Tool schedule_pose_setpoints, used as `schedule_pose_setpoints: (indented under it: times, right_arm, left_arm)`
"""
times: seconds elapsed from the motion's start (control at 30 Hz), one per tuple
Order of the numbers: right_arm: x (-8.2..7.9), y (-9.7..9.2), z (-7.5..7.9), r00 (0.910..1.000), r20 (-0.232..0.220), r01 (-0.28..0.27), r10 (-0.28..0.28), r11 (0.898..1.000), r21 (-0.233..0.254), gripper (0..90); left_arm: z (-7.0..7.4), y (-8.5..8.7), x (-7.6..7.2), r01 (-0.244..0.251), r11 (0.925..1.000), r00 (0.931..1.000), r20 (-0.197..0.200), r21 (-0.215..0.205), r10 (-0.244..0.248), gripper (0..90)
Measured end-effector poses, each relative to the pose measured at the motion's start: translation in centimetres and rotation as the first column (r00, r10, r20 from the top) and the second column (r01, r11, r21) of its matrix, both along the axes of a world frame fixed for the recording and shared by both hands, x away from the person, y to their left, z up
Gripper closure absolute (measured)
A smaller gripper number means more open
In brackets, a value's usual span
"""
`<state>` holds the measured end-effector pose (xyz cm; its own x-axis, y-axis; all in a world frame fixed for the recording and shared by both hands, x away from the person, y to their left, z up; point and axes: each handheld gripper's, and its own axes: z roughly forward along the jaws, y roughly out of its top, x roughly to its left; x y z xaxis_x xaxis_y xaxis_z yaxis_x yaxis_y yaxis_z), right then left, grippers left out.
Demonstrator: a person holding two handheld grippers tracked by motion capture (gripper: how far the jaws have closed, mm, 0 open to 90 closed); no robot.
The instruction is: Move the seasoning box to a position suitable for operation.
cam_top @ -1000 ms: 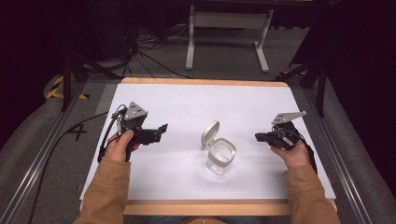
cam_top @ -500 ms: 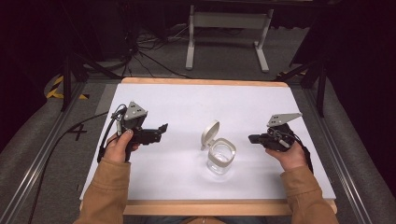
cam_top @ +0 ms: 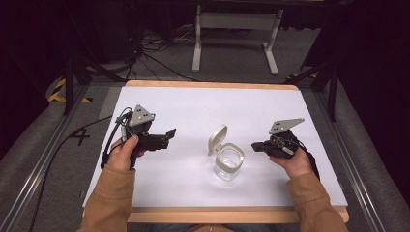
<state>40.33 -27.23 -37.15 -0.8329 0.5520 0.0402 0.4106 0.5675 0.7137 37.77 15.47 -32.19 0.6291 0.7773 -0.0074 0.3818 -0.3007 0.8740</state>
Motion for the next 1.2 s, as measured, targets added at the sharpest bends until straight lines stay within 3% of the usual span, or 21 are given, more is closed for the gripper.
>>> schedule_pose_setpoints:
  times: [0.27, 0.6, 1.2]
  right_arm:
    - [0.1, -0.1, -0.1, 1.0000, -0.007, 0.004, -0.004, 1.000, 0.001, 88.5]
    - [0.2, 1.0, -0.7, 0.9996, -0.025, -0.017, 0.017, 0.999, -0.029, 88.5]
    - [-0.2, 3.8, -2.0, 0.9911, -0.069, -0.120, 0.114, 0.988, -0.092, 88.8]
  left_arm:
    - [0.2, -0.1, -0.2, 0.016, 0.9998, 0.9999, -0.001, -0.010, -0.016, 15.6]
    - [0.2, 0.0, -0.2, 0.011, 0.9999, 0.9999, -0.001, -0.010, -0.011, 15.5]
    - [0.2, 0.0, -0.2, 0.012, 0.9999, 0.9999, -0.006, -0.009, -0.013, 15.6]
